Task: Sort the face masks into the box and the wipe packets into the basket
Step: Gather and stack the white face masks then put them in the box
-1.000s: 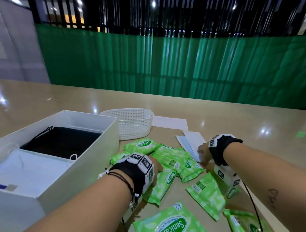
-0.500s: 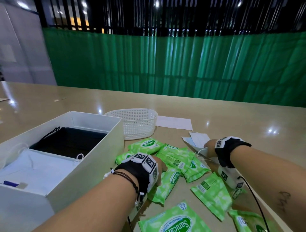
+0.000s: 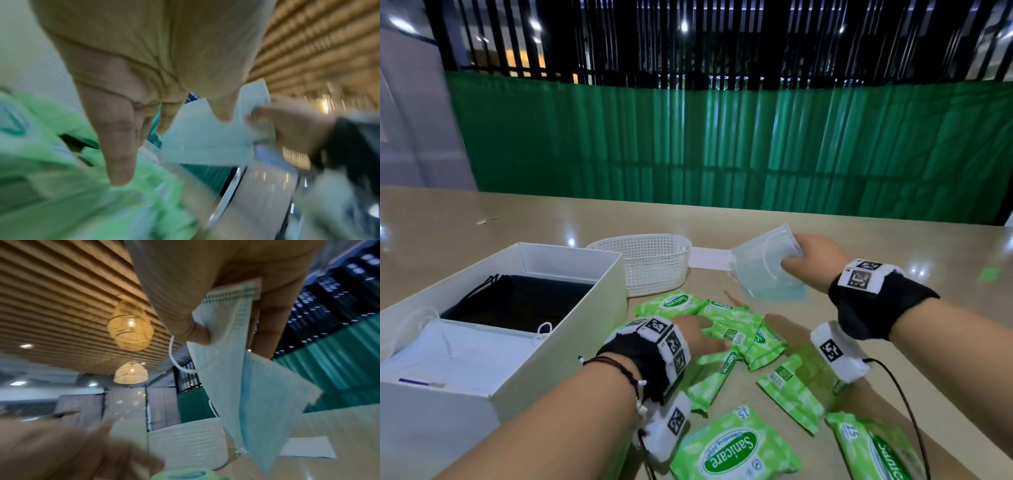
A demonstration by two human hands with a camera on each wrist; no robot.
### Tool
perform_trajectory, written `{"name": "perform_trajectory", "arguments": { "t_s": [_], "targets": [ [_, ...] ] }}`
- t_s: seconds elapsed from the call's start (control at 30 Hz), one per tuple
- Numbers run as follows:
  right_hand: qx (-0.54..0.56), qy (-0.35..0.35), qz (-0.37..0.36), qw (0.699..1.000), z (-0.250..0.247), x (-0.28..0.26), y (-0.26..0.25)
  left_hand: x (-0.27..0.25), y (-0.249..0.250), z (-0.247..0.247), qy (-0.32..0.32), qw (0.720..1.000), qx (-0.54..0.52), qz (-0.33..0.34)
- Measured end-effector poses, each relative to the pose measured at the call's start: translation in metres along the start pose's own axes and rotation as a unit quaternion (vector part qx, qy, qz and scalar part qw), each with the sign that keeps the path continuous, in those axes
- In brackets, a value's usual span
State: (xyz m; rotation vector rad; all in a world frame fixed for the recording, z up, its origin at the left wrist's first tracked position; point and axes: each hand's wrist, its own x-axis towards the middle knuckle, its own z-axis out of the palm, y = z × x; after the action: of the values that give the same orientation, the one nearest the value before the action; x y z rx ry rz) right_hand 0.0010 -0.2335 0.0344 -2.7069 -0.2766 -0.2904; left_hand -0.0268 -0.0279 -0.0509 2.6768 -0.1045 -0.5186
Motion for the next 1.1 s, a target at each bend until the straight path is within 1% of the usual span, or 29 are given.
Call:
{"name": "perform_trajectory", "arguments": {
  "t_s": [0.03, 0.07, 0.1, 0.13, 0.17, 0.2, 0.23, 0.27, 0.3, 0.37, 0.43, 0.5, 0.57, 0.6, 0.63, 0.67, 0.73, 0.8, 0.87, 0.93, 1.03, 1.1],
  "targets": [
    [-0.016, 0.0, -0.028, 0.999, 0.0, -0.009, -0.007, -0.005, 0.005, -0.003, 0.028, 0.99, -0.137, -0.004],
    [-0.032, -0.008, -0.055, 0.998, 0.003, -0.017, -0.013, -0.009, 0.011, -0.006, 0.034, 0.955, -0.293, -0.021],
    [-0.058, -0.019, -0.084, 0.995, 0.006, -0.024, -0.02, -0.01, 0.016, -0.01, 0.047, 0.903, -0.426, -0.03],
    [-0.09, -0.03, -0.119, 0.988, 0.01, -0.03, -0.025, -0.013, 0.018, -0.014, 0.058, 0.864, -0.5, -0.036],
    [-0.123, -0.042, -0.154, 0.979, 0.014, -0.037, -0.03, -0.014, 0.019, -0.018, 0.065, 0.84, -0.537, -0.039],
    [-0.144, -0.051, -0.187, 0.97, 0.019, -0.042, -0.034, -0.014, 0.019, -0.021, 0.068, 0.826, -0.558, -0.035],
    [-0.153, -0.059, -0.214, 0.963, 0.022, -0.047, -0.037, -0.015, 0.017, -0.022, 0.069, 0.82, -0.567, -0.026],
    [-0.155, -0.065, -0.236, 0.957, 0.024, -0.051, -0.04, -0.02, 0.017, -0.022, 0.065, 0.816, -0.574, -0.012],
    [-0.156, -0.068, -0.259, 0.951, 0.027, -0.055, -0.041, -0.024, 0.015, -0.022, 0.06, 0.818, -0.572, 0.002],
    [-0.159, -0.077, -0.302, 0.937, 0.031, -0.06, -0.041, -0.029, 0.008, -0.02, 0.063, 0.835, -0.545, 0.036],
    [-0.168, -0.095, -0.324, 0.926, 0.034, -0.063, -0.042, -0.032, 0.004, -0.019, 0.071, 0.851, -0.516, 0.07],
    [-0.184, -0.142, -0.323, 0.918, 0.035, -0.062, -0.041, -0.033, 0.003, -0.019, 0.083, 0.853, -0.511, 0.065],
    [-0.146, -0.206, -0.311, 0.916, 0.035, -0.06, -0.034, -0.027, -0.001, -0.02, 0.102, 0.855, -0.504, 0.072],
    [-0.104, -0.226, -0.299, 0.921, 0.033, -0.059, -0.031, -0.026, -0.002, -0.019, 0.116, 0.858, -0.495, 0.078],
    [-0.06, -0.223, -0.278, 0.933, 0.031, -0.058, -0.027, -0.022, -0.005, -0.019, 0.133, 0.86, -0.485, 0.088],
    [-0.019, -0.202, -0.244, 0.948, 0.029, -0.057, -0.022, -0.024, -0.006, -0.02, 0.143, 0.862, -0.477, 0.094],
    [0.046, -0.134, -0.147, 0.979, 0.024, -0.055, -0.015, -0.03, -0.005, -0.021, 0.15, 0.859, -0.478, 0.1],
    [0.094, -0.072, -0.048, 0.992, 0.023, -0.048, -0.01, -0.035, -0.003, -0.021, 0.151, 0.854, -0.486, 0.108],
    [0.177, -0.064, 0.021, 0.982, 0.023, -0.042, -0.008, -0.04, 0.001, -0.021, 0.146, 0.851, -0.492, 0.111],
    [0.256, -0.09, 0.048, 0.961, 0.022, -0.041, -0.011, -0.044, 0.005, -0.02, 0.13, 0.845, -0.506, 0.116],
    [0.249, -0.081, 0.037, 0.964, 0.019, -0.04, -0.013, -0.051, 0.011, -0.018, 0.1, 0.836, -0.526, 0.121],
    [0.25, -0.075, 0.047, 0.964, 0.021, -0.037, -0.01, -0.052, 0.01, -0.017, 0.092, 0.824, -0.548, 0.113]
  ]
}}
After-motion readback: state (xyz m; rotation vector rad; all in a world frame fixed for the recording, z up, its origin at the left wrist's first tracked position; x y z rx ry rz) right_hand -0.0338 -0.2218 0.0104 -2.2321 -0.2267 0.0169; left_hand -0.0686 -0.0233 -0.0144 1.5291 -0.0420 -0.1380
